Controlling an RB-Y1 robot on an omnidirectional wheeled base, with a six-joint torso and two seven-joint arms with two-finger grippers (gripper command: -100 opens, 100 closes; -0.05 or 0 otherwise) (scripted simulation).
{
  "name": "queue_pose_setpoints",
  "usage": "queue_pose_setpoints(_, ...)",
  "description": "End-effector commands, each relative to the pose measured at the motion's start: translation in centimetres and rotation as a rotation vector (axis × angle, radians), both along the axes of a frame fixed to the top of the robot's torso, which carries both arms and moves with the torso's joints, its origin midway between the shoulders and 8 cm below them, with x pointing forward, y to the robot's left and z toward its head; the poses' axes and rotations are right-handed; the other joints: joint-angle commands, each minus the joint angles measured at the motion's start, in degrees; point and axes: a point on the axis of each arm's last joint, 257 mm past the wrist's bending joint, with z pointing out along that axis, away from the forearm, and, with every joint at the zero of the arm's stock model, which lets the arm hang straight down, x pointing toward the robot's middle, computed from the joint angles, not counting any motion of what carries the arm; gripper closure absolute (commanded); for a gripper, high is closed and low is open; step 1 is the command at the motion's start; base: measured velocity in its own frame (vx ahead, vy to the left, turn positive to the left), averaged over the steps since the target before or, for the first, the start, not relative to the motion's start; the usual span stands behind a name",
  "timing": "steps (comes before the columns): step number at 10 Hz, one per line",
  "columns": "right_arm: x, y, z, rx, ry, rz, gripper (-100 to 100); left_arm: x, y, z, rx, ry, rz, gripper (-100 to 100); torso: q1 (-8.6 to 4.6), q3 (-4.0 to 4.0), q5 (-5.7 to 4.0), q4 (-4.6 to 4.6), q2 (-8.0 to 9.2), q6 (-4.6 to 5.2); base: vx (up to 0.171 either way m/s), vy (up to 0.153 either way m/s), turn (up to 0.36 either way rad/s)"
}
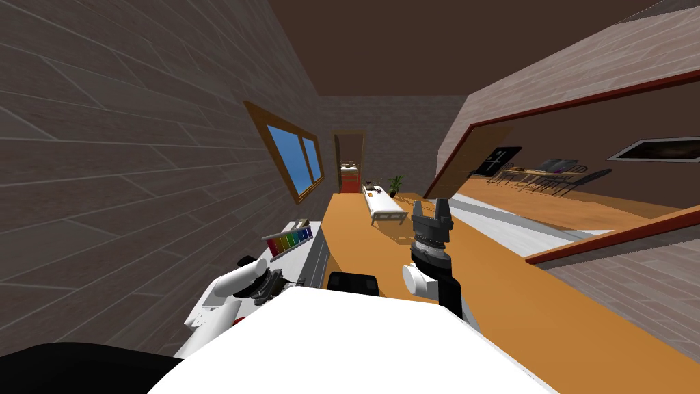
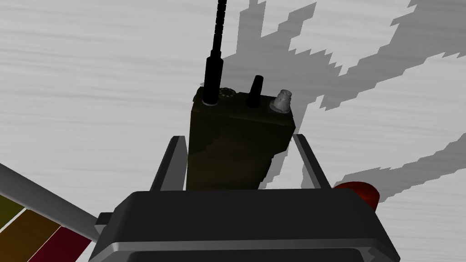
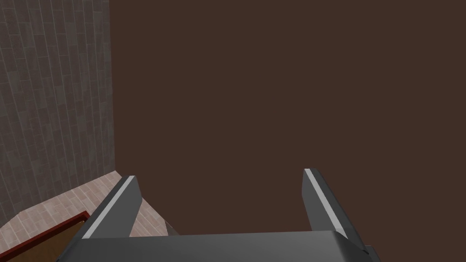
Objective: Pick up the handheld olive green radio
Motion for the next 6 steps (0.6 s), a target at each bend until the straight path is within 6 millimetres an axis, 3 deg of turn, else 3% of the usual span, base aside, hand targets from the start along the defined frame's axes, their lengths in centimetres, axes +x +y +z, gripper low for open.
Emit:
queue_pose_setpoints(1,0.0,0.0,0.0,0.000,0.000,0.000,0,0.0,0.0,0.0,0.000,0.000,0.000,0,0.00,0.00,0.00,0.00,0.00,0.00,0.000,0.000,0.000)
queue_pose_setpoints(2,0.0,0.0,0.0,0.000,0.000,0.000,0,-0.2,0.2,0.9,0.000,0.000,-0.001,100,0.00,0.00,0.00,0.00,0.00,0.00,0.018,-0.011,0.018)
queue_pose_setpoints(5,0.0,0.0,0.0,0.000,0.000,0.000,0,-0.4,0.4,1.6,0.001,-0.001,-0.002,100,-0.11,-0.05,-0.05,-0.01,-0.09,-0.01,0.026,-0.015,0.015)
queue_pose_setpoints(6,0.0,0.0,0.0,0.000,0.000,0.000,0,-0.4,0.4,1.7,0.001,0.000,-0.003,0,-0.07,-0.04,-0.03,-0.02,-0.06,0.01,0.000,0.000,0.000)
